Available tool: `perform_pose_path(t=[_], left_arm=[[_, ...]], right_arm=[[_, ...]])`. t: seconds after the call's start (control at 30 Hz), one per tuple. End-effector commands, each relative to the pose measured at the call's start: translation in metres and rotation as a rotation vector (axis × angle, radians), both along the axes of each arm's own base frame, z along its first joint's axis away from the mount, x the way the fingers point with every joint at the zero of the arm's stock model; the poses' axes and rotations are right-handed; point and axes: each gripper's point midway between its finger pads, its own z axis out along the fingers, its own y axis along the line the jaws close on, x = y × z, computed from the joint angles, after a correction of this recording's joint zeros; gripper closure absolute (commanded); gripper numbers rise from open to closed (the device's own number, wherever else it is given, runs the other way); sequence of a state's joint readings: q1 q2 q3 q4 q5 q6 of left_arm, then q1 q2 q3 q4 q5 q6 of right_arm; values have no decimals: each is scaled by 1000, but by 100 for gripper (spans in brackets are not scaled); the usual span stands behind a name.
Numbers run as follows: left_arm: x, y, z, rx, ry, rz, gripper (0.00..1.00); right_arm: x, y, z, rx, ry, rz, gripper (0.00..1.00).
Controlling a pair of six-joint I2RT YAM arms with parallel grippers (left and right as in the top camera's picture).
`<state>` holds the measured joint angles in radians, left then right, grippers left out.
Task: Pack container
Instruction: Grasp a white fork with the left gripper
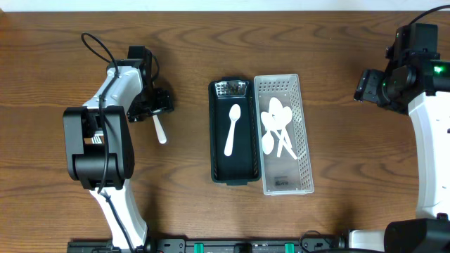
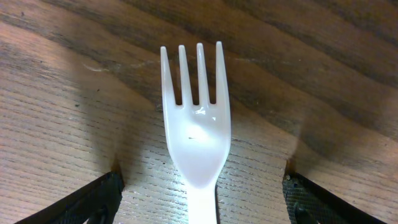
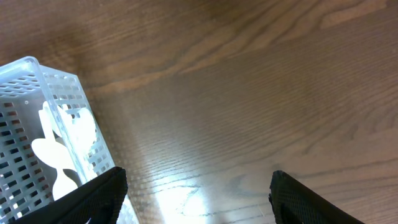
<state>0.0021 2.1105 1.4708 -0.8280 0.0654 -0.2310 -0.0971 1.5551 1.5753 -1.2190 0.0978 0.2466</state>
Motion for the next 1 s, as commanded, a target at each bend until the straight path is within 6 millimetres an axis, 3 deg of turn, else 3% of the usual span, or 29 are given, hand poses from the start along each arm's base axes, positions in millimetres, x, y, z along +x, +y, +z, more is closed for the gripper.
perform_pose_path(t=[0.0, 0.17, 0.47, 0.6, 0.8, 0.9, 0.97], left_arm=[[-14, 0, -17, 5, 61, -10, 18], [-14, 0, -17, 5, 61, -10, 53], [-15, 0, -17, 5, 61, -10, 81], [-14, 0, -17, 5, 61, -10, 90], [-13, 1, -14, 6, 58, -10, 94], [-9, 0, 1, 6, 42, -12, 94], [-5, -2, 21, 5, 21, -17, 94]], right_arm=[[-1, -1, -2, -7, 10, 11, 23], [-1, -1, -2, -7, 11, 11, 23], [-1, -1, -2, -7, 11, 11, 23], [-1, -1, -2, -7, 11, 11, 23], [-1, -1, -2, -7, 10, 11, 23], [-1, -1, -2, -6, 10, 11, 23], [-1, -1, -2, -7, 10, 10, 23]])
